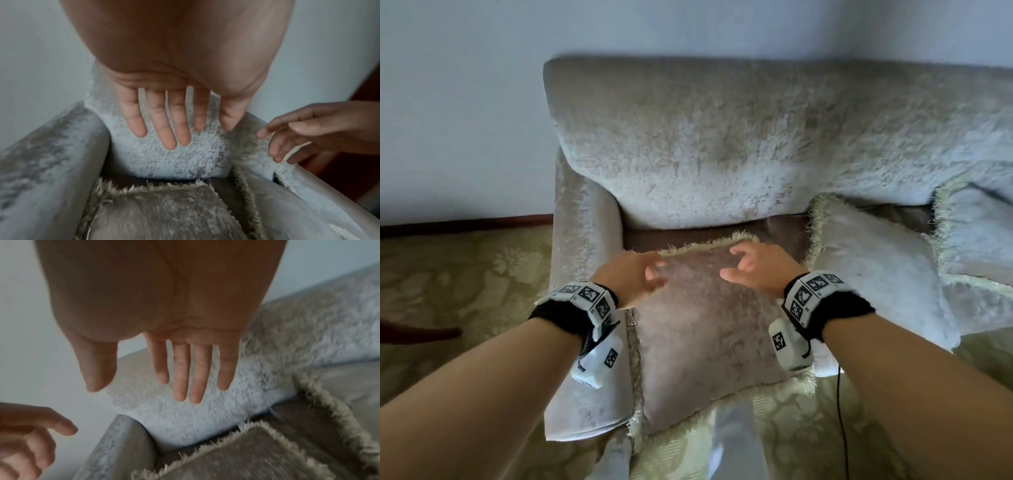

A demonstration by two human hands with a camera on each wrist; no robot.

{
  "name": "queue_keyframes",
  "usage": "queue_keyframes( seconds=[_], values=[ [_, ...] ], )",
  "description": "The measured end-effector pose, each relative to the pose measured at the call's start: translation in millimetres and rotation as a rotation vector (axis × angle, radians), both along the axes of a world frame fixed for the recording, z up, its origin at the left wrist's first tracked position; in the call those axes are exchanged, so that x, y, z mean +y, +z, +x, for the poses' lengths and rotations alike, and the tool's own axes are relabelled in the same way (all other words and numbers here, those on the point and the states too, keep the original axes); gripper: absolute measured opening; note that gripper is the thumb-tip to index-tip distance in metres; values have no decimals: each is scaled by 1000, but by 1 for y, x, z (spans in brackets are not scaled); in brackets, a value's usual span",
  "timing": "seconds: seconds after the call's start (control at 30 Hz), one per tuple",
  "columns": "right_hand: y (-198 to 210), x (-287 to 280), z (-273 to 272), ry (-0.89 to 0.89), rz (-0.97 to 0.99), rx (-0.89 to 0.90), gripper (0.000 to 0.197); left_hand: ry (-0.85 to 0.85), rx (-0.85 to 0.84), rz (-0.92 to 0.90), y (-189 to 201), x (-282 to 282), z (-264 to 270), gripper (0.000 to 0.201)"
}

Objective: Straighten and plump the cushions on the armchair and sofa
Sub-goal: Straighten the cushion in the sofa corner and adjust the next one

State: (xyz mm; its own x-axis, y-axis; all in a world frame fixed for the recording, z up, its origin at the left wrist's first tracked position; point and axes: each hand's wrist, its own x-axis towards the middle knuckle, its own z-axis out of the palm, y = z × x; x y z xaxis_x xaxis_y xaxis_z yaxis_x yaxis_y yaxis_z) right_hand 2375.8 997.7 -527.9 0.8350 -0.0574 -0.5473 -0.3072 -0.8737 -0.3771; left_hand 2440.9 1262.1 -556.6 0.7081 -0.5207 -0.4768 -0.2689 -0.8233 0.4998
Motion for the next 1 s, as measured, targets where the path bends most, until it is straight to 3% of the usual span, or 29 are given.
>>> queue_keyframes(
  seconds=[0.2, 0.3, 0.4, 0.47, 0.57, 0.67, 0.8, 1.0],
  values=[
    [-115, -70, 37, -105, 164, -44, 78, 549, 145, -182, -104, -47, 8, 36],
    [-171, -102, 34, -176, 187, -23, 91, 763, 237, -194, -161, -57, -4, 55],
    [-217, -125, 28, -185, 175, 37, 89, 906, 249, -120, -217, -56, -19, 86],
    [-248, -133, 24, -216, 189, 64, 98, 1023, 271, -53, -236, -60, -24, 84],
    [-291, -133, 20, -267, 185, 79, 99, 1067, 292, 13, -259, -68, -28, 69],
    [-318, -128, 18, -317, 149, 53, 99, 1070, 278, 6, -281, -68, -27, 80],
    [-335, -127, 20, -407, 171, 53, 105, 1137, 280, -50, -300, -68, -18, 97],
    [-342, -129, 25, -438, 200, 97, 97, 1151, 303, -56, -315, -69, 1, 96]
  ],
)
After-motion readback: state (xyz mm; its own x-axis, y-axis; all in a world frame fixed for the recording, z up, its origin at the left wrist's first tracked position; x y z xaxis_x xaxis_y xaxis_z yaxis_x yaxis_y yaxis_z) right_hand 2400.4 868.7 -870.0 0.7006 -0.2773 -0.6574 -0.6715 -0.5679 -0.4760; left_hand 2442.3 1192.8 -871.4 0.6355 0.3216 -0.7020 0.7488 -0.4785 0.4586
